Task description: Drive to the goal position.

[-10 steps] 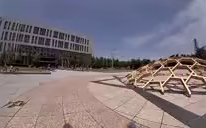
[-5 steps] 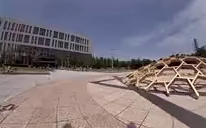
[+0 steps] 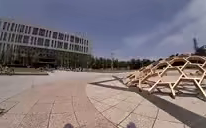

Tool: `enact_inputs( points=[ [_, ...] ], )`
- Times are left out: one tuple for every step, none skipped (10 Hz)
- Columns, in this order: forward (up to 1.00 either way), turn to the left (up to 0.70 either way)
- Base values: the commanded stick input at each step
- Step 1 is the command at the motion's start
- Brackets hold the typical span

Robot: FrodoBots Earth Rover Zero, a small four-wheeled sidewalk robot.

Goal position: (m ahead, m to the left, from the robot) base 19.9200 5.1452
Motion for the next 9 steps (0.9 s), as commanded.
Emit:
enact_inputs(
  points=[
    [0.45, 0.00],
    [0.45, 0.00],
    [0.45, 0.00],
    [0.45, 0.00],
    [0.45, 0.00],
    [0.45, 0.00],
    [0.45, 0.00],
    [0.45, 0.00],
    [0.45, 0.00]
  ],
)
